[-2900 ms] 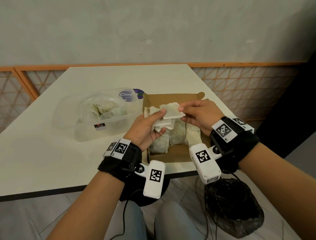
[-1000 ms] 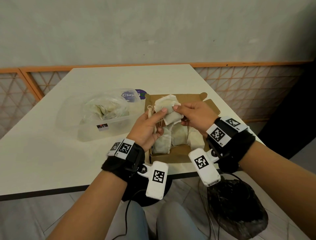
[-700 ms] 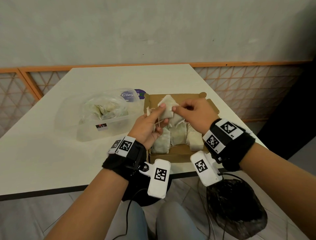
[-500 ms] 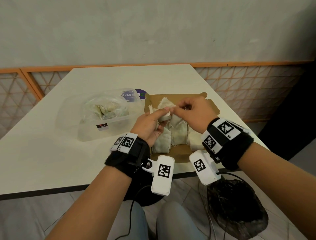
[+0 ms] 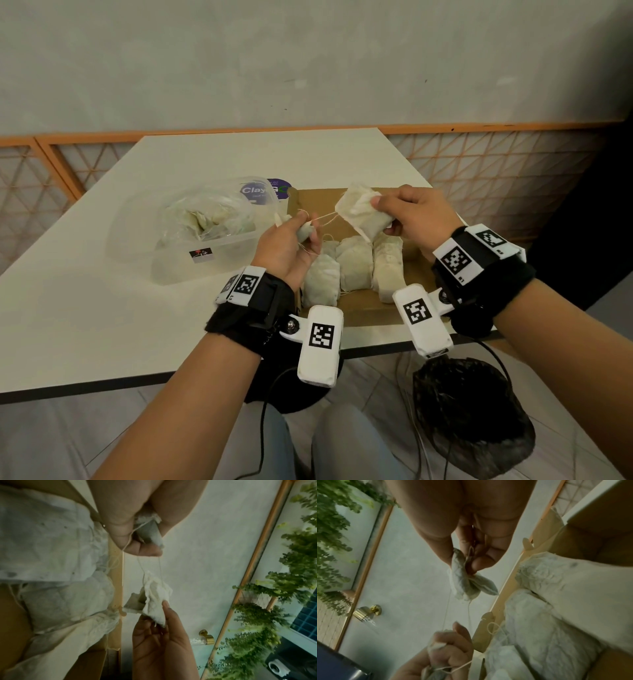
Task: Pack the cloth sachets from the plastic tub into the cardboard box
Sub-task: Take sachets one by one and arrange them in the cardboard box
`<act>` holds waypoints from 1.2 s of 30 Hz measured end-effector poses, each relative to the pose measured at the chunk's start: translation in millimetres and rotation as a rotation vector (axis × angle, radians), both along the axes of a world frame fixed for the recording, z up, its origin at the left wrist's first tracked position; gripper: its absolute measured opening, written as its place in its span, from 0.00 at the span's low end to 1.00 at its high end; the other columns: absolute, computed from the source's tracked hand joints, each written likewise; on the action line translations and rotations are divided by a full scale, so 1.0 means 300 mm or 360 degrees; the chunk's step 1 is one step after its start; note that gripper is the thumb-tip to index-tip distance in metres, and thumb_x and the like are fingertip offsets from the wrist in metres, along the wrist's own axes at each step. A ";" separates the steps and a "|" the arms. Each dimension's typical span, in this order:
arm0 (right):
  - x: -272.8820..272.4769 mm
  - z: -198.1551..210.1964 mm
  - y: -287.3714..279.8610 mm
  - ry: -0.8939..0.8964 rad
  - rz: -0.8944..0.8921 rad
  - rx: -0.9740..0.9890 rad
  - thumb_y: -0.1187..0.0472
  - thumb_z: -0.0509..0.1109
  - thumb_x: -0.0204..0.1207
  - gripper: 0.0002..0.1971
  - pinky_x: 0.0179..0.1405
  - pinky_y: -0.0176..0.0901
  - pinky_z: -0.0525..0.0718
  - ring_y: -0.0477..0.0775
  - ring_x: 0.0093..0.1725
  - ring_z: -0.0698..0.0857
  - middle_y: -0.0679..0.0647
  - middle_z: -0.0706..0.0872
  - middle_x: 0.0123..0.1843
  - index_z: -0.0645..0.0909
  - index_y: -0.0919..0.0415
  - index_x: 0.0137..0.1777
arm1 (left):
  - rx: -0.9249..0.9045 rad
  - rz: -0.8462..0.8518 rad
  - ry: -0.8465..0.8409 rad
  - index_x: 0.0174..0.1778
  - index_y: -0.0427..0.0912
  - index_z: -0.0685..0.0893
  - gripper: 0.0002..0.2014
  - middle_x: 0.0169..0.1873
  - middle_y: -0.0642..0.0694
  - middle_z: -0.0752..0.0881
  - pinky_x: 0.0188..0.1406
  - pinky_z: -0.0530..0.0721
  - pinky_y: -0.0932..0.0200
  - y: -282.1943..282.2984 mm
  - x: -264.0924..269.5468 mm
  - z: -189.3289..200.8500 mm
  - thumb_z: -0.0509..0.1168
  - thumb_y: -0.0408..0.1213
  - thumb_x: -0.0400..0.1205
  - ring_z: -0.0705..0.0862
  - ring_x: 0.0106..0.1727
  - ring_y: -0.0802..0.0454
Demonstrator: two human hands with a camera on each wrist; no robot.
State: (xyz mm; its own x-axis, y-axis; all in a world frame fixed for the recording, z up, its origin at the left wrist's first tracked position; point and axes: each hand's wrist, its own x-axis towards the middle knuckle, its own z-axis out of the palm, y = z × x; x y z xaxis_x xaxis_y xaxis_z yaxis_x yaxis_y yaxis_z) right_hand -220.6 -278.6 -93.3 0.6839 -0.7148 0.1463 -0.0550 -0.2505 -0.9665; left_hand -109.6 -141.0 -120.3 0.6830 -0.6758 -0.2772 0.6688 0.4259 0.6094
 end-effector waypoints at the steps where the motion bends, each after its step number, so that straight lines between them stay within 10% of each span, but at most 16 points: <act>1: 0.000 -0.003 -0.002 -0.0014 0.0001 0.0032 0.63 0.71 0.75 0.10 0.31 0.38 0.81 0.50 0.32 0.80 0.51 0.82 0.32 0.84 0.58 0.32 | 0.0032 0.0006 -0.0062 0.43 0.36 0.75 0.05 0.34 0.44 0.78 0.18 0.75 0.70 -0.001 0.000 -0.001 0.60 0.29 0.85 0.78 0.21 0.59; 10: 0.025 -0.004 0.046 -0.0123 0.0254 0.0371 0.63 0.69 0.77 0.06 0.35 0.36 0.82 0.49 0.36 0.82 0.59 0.84 0.40 0.84 0.66 0.44 | 0.0185 -0.0450 -0.0625 0.47 0.46 0.82 0.02 0.31 0.53 0.76 0.17 0.64 0.74 -0.006 -0.063 0.014 0.67 0.39 0.81 0.65 0.19 0.63; 19: -0.031 0.015 0.003 -0.0012 0.0159 -0.0071 0.73 0.72 0.71 0.10 0.37 0.33 0.83 0.48 0.38 0.81 0.50 0.83 0.40 0.83 0.56 0.42 | 0.0337 -0.0112 -0.0669 0.42 0.45 0.81 0.03 0.27 0.54 0.76 0.16 0.66 0.70 0.026 -0.005 0.001 0.69 0.36 0.80 0.66 0.19 0.62; 23: -0.060 0.067 0.020 -0.0022 0.0536 -0.0119 0.78 0.70 0.70 0.22 0.49 0.47 0.82 0.54 0.42 0.81 0.56 0.81 0.40 0.79 0.52 0.57 | 0.0516 -0.0096 -0.0891 0.39 0.44 0.81 0.05 0.23 0.53 0.76 0.16 0.64 0.68 0.034 0.007 -0.002 0.70 0.37 0.79 0.66 0.18 0.60; 28: -0.068 0.127 0.059 -0.0042 0.0978 0.0027 0.77 0.72 0.68 0.19 0.43 0.32 0.84 0.43 0.37 0.85 0.50 0.86 0.36 0.80 0.60 0.57 | 0.0604 -0.0149 -0.1002 0.39 0.44 0.82 0.05 0.21 0.52 0.74 0.16 0.62 0.67 0.028 -0.005 -0.006 0.70 0.37 0.79 0.64 0.18 0.59; 36: -0.003 0.058 0.085 0.0194 0.0498 -0.0452 0.72 0.74 0.69 0.09 0.46 0.35 0.83 0.49 0.39 0.81 0.54 0.83 0.38 0.84 0.61 0.46 | 0.0570 -0.0284 -0.0966 0.33 0.45 0.77 0.13 0.20 0.53 0.70 0.18 0.67 0.68 0.027 -0.029 0.013 0.69 0.46 0.79 0.66 0.17 0.60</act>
State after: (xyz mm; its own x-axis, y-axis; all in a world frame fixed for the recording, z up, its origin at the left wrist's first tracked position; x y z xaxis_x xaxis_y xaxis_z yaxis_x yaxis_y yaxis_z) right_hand -221.5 -253.2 -75.9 0.8857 -0.4132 0.2117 -0.0437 -0.5282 -0.8480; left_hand -118.2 -132.7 -116.5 0.6744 -0.7303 -0.1092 0.2090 0.0469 0.9768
